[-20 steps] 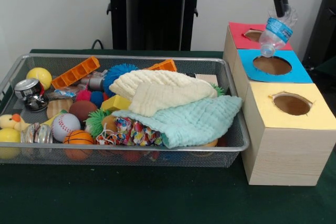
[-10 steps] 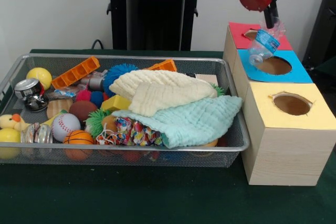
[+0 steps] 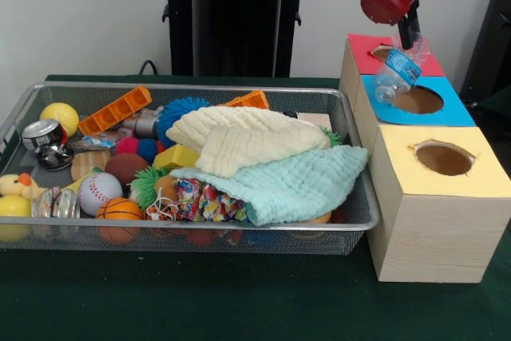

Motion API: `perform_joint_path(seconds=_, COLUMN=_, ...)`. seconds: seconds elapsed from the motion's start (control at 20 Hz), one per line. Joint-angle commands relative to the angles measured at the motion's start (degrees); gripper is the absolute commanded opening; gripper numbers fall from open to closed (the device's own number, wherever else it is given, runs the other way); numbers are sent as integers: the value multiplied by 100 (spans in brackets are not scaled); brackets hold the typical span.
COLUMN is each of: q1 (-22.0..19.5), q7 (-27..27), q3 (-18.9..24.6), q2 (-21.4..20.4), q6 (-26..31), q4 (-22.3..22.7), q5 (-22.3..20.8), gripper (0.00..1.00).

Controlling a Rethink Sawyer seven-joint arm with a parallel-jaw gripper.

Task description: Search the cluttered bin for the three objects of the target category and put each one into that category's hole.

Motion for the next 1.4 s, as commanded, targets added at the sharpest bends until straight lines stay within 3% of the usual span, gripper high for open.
perform_joint_path(seconds=0.05, q1=51, q7=1292, q3=-312, q2=169, q6=-529, q4=6, q5=114, gripper=0)
perform_joint_path(seconds=0.65, q1=415, q7=1503, q3=-518, q2=-92, q6=-346, q4=-38, q5=272, gripper=0)
perform_joint_path(seconds=1.4, q1=444, q7=1373, q3=-585, q2=106, q6=-449, q4=87, q5=402, gripper=0)
